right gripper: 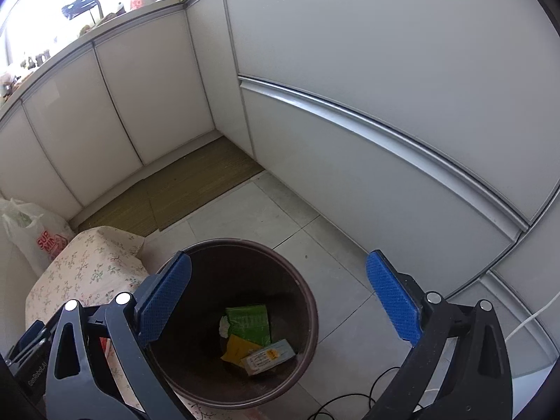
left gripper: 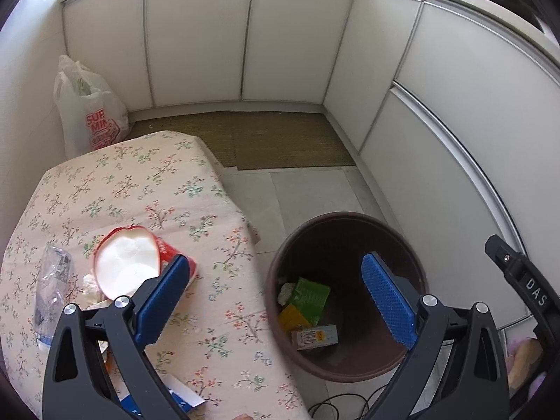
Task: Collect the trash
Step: 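Grasp the clear plastic bottle with the left tool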
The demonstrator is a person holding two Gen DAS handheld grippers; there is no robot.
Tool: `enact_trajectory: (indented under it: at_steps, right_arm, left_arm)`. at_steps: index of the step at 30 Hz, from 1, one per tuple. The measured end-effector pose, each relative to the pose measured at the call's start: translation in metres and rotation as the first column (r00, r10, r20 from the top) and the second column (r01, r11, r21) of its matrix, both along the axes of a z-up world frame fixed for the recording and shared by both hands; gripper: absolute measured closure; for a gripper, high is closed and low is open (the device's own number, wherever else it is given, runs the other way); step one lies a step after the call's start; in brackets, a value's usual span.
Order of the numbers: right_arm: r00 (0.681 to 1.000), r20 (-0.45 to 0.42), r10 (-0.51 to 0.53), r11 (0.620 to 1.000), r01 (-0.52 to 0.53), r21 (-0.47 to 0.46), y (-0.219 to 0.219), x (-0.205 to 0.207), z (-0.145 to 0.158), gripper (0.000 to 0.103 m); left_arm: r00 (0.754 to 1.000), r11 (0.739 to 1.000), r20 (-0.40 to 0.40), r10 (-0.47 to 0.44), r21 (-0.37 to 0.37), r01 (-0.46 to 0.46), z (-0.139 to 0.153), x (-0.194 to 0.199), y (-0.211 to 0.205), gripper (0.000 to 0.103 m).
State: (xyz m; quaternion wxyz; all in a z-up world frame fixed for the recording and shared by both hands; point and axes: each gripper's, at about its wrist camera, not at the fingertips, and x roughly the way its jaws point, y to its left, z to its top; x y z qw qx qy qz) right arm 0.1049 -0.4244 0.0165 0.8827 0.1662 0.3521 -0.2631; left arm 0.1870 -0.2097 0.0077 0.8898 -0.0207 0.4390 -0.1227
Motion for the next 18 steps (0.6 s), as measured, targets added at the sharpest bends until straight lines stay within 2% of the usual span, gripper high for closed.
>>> enact_trajectory:
  at_steps: [9, 18]
  right_arm:
    - [0.989, -0.022, 0.146, 0.989, -0.146, 0.027, 0.067, 0.034, -0.002, 0.007]
    - [0.95, -0.08, 0.303, 0.952, -0.305, -0.008, 0.151, 0.065, -0.011, 0.007]
  left_arm:
    - [0.984, 0.984, -0.022, 0.177, 0.035, -0.176, -0.01, 0.003, 0.107, 0.007]
    - [0.94, 0.943, -0.084, 0.332, 0.06, -0.328, -0.033, 0.009, 0.218, 0.007]
